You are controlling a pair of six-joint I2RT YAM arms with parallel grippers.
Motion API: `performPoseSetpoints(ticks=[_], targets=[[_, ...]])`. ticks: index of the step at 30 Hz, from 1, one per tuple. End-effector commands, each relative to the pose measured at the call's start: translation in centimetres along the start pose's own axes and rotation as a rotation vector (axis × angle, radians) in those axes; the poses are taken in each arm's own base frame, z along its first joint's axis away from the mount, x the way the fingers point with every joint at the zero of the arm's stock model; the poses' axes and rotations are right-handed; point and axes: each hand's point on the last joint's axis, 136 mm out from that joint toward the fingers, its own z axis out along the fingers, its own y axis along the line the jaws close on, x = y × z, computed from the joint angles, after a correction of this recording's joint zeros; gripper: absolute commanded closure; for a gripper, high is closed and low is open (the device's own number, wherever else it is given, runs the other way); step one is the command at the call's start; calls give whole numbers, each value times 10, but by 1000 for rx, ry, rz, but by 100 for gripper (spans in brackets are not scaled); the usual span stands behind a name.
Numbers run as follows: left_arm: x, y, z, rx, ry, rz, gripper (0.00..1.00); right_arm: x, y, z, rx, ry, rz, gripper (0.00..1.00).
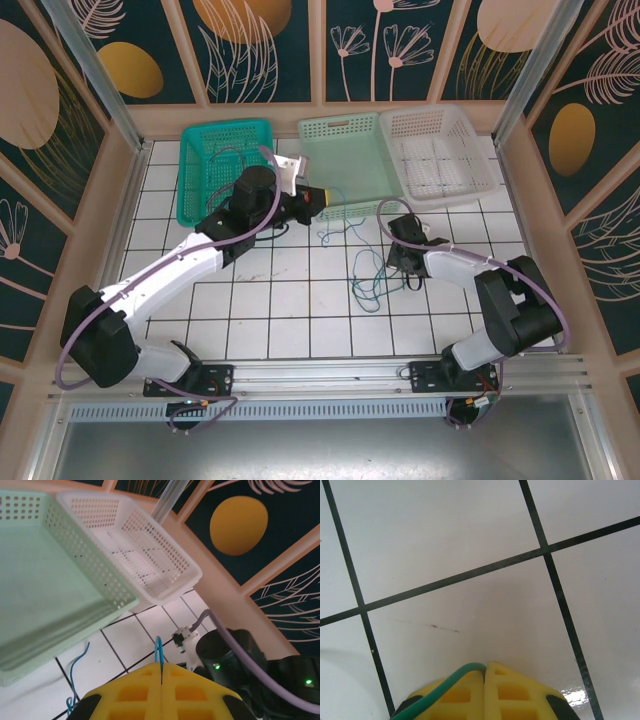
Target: Untangle the cables
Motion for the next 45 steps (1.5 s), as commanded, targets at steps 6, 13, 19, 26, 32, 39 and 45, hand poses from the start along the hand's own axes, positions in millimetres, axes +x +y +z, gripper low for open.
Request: performPoseSetpoints(ticks=[6,13,19,26,32,39,45], targets=[[-46,-30,-21,61,-151,7,100,4,-4,2,0,5,31,100],[-69,-36,-29,37,-210,28,100,5,-7,4,2,9,40,100],[-94,-44,-39,6,-260,73,100,6,-7,7,-6,15,50,100],[-119,-61,-41,37,-303,106,100,6,-4,9,-18,22,48,100],[-114,-63,-36,65,-282,85,100,-5,0,-4,-46,-14,43,95],[-103,-56,-30,71,-270,32,100,-38,25,-58,-178,-212,-42,45],[-106,-56,-23,73,-262,26,100,-38,64,-112,-344,-385,-240,42]])
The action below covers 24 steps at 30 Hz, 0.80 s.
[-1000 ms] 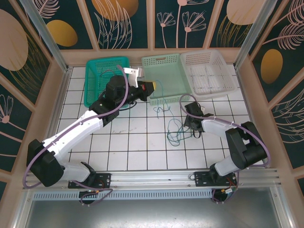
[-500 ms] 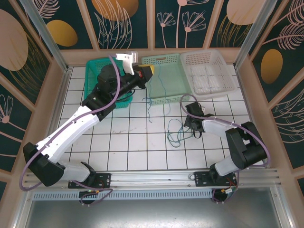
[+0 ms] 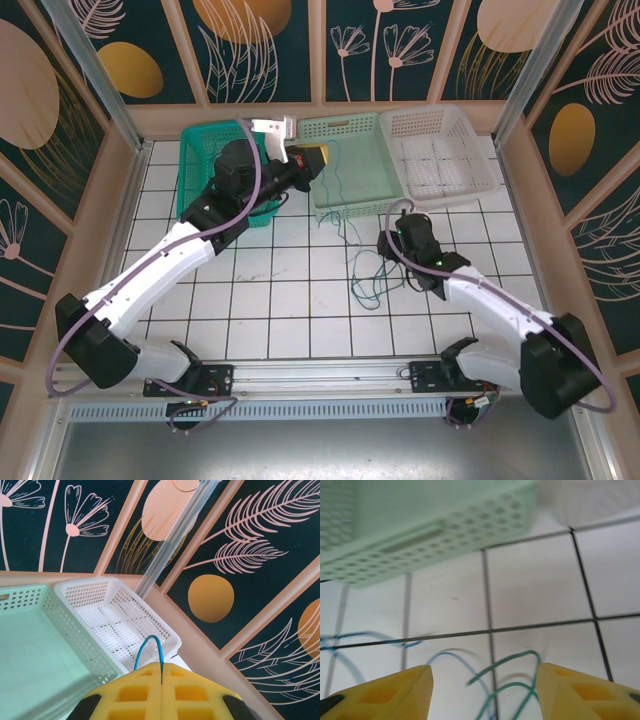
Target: Untangle the cables
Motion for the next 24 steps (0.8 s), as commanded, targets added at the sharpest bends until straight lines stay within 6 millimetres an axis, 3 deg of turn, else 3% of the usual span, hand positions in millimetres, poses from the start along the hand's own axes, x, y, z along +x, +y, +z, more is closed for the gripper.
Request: performPoseSetpoints(ticks=[1,8,12,19,24], targets=[[-8,-11,5,44,-20,-10,100,-6,24,-17,-98,-84,-160,42],[-10,-17,9,73,-6,-20,100,-19,78,-34,-324,-148,-316,40],[-11,-16,11,65,-3,-25,100,-29,102,-42,-365,-177,-392,41],[-13,-15,15,49,6,-32,100,-30,117,-64,-402,-198,-464,44],[-15,-22,15,79,9,-46,100,-14,129,-56,-455,-149,-505,44]])
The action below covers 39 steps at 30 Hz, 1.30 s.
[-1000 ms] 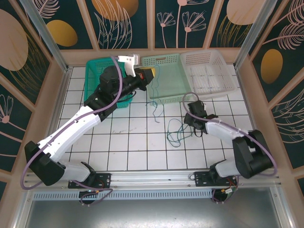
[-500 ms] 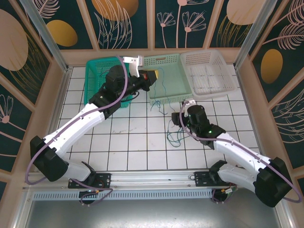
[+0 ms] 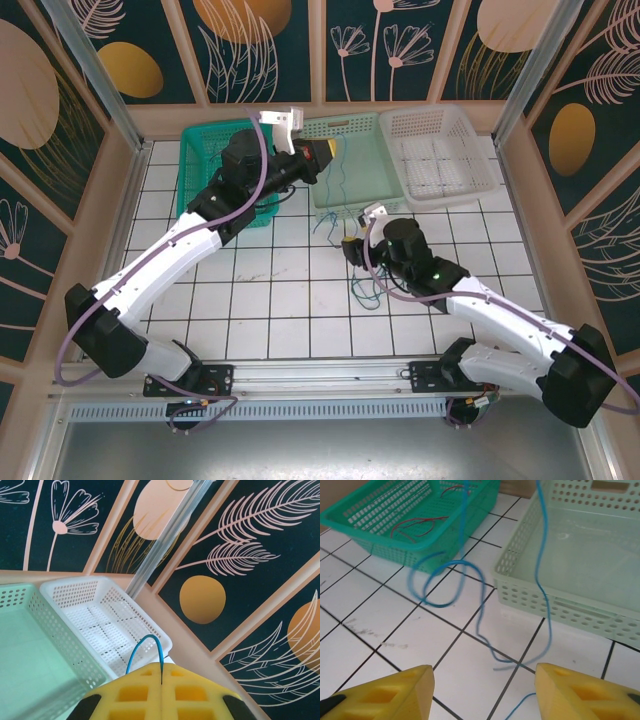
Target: Untangle the cables
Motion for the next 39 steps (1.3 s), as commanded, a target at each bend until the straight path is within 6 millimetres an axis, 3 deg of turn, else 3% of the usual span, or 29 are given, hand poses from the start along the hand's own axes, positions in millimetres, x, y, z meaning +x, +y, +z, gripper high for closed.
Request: performPoseSetpoints(ticks=[1,6,19,24,31,34,39], targets=[[-8,-15,0,50,-6,-17,100,-7,12,7,-52,-7,-42,43],[-13,-22,-3,71,-12,-23,100,-6,15,26,-61,-20,-62,42],[-19,-35,-13,134,-37,-65,100,-15,-24,65,32,-86,-50,40],[-27,-41,-17,160,-64,-77,100,-15,-17,85,-29,-65,-61,40],[-31,-44,-18,170,-89,-88,100,-15,-9,93,-63,-61,-58,41],[-32,-44,-19,177,-96,-91,100,-12,-10,98,-66,-48,-50,47],[-36,-49,-20,199,-109,-99,100,-5,-9,114,-75,-30,-30,71]])
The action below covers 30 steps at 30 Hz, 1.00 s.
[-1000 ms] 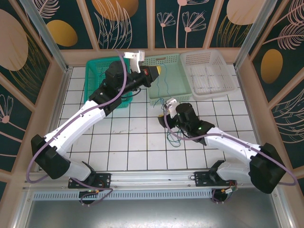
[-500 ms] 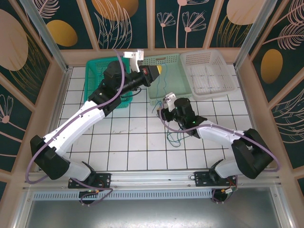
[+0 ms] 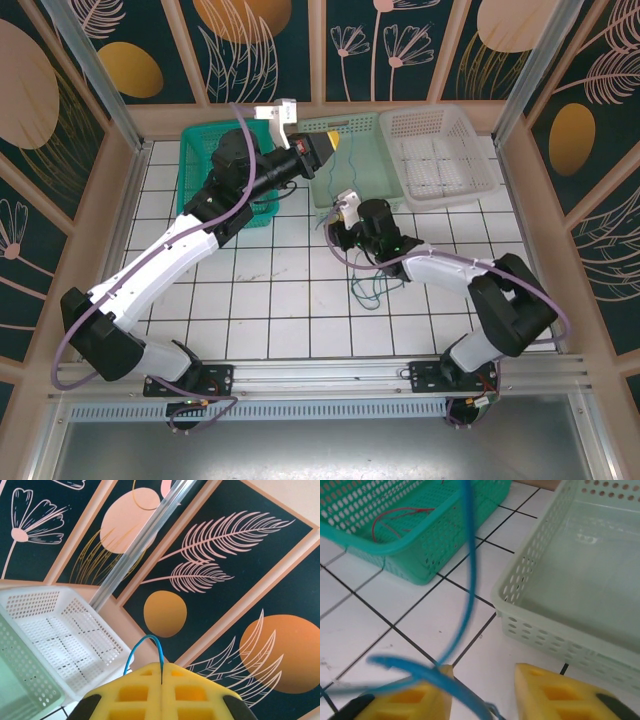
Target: Untangle the cables
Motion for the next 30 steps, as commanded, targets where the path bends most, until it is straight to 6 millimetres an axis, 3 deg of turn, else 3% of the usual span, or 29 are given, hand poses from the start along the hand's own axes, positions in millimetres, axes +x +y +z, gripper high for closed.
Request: performPoseSetpoints(ticks=[1,8,16,19,24,28,30], targets=[[-14,-21,-7,71,-47,-1,100,-15,4,11,-30,-42,9,79],[-23,-15,-16,17,-71,31,100,-7,6,4,-37,-27,18,91],[-60,33,-24,-179,-114,121,100,32,11,-35,-19,60,67,97],[-80,48,-17,-217,-129,161,100,51,8,-49,4,104,88,100],[-118,51,1,-203,-172,205,100,78,0,-64,54,174,114,100],[-127,55,22,-179,-165,210,100,80,-15,-73,107,141,197,100],[-120,66,38,-172,-132,197,100,81,-21,-77,125,134,238,100]])
